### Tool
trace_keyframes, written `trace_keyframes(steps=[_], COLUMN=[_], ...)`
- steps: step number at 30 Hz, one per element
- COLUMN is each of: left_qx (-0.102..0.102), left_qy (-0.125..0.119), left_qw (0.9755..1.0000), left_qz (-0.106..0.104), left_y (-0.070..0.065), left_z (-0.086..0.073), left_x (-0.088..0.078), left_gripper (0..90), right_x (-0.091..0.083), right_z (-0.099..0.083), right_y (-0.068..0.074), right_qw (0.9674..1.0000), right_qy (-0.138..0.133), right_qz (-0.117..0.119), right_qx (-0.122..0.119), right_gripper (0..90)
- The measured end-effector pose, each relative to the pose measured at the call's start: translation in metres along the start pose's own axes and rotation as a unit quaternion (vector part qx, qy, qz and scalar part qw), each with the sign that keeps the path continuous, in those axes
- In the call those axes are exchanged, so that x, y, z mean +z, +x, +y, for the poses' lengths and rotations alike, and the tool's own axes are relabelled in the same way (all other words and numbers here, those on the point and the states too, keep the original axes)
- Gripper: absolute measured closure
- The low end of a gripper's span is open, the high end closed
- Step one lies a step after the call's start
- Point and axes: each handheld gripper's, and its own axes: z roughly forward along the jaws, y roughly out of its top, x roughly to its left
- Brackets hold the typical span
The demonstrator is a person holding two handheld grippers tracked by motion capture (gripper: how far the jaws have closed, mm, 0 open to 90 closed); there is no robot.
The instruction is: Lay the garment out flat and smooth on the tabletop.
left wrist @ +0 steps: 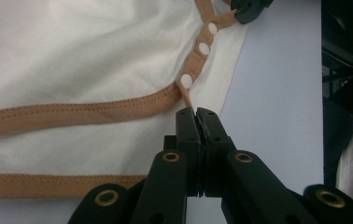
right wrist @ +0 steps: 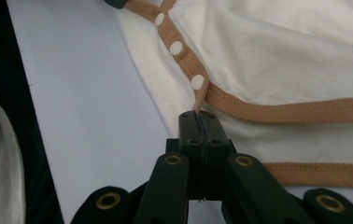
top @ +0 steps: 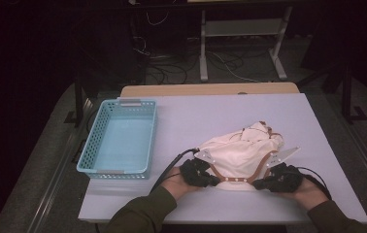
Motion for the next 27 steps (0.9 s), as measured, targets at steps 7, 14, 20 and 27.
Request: trace_keyframes(steps=[7,14,20,27], left_qx=[0.006,0.005,0.007,0.008], left_qy=[0.006,0.009,0.010,0.014], left_qw=[0.9999,0.9998,0.9996,0.9990], left_qz=[-0.008,-0.018,-0.027,-0.041], left_y=[-0.010,-0.019,-0.028,-0.042], left_z=[-0.008,-0.015,-0.020,-0.029], left_x=[-0.003,-0.008,-0.010,-0.011], left_gripper=[88.0,88.1,88.1,88.1], right_x=[0.001,0.002,0.003,0.003], right_z=[-0.002,-0.006,-0.009,-0.016], right_y=[0.014,0.022,0.030,0.041], right_qw=[0.9998,0.9996,0.9993,0.9988], right_qy=[0.010,0.019,0.021,0.029], right_qz=[0.007,0.012,0.019,0.026], right_qx=[-0.014,-0.020,-0.023,-0.029], right_gripper=[88.0,88.0,87.9,88.0])
